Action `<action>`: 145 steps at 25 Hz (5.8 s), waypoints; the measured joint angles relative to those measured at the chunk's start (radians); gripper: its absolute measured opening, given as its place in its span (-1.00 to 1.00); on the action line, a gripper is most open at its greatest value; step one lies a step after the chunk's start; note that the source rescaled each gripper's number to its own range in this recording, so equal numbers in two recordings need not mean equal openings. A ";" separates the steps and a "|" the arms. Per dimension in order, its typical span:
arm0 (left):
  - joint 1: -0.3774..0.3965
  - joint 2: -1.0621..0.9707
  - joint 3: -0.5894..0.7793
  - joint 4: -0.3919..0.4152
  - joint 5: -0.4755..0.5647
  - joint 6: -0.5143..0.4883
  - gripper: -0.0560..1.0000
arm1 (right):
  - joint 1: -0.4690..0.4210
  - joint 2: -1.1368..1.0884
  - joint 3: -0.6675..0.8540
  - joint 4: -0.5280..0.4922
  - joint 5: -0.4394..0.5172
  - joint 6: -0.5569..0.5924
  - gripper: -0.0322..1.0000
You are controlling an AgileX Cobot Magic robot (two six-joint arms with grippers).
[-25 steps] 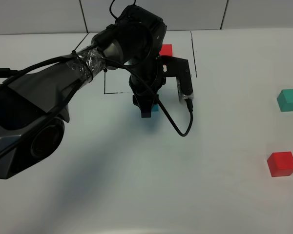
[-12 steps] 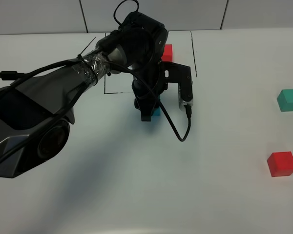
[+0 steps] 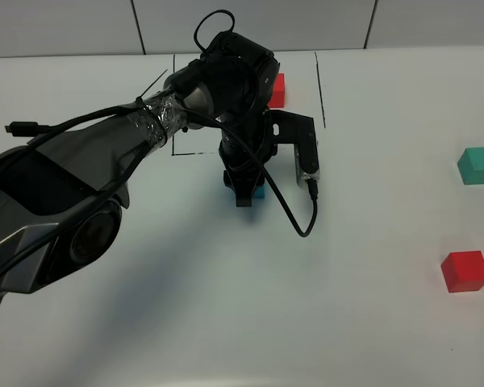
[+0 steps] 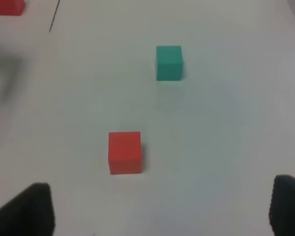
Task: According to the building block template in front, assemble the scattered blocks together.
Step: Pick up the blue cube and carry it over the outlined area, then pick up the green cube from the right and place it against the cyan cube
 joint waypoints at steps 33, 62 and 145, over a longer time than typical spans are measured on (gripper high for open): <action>0.000 -0.100 0.000 -0.102 0.004 -0.086 0.28 | 0.000 0.000 0.000 0.000 0.000 0.000 0.68; 0.501 -0.721 0.716 -0.130 -0.308 -0.636 0.31 | 0.000 0.000 0.000 0.000 0.000 0.000 0.68; 0.528 -2.521 1.663 -0.212 -0.078 -0.835 0.34 | 0.000 0.000 0.000 0.000 0.000 0.000 0.68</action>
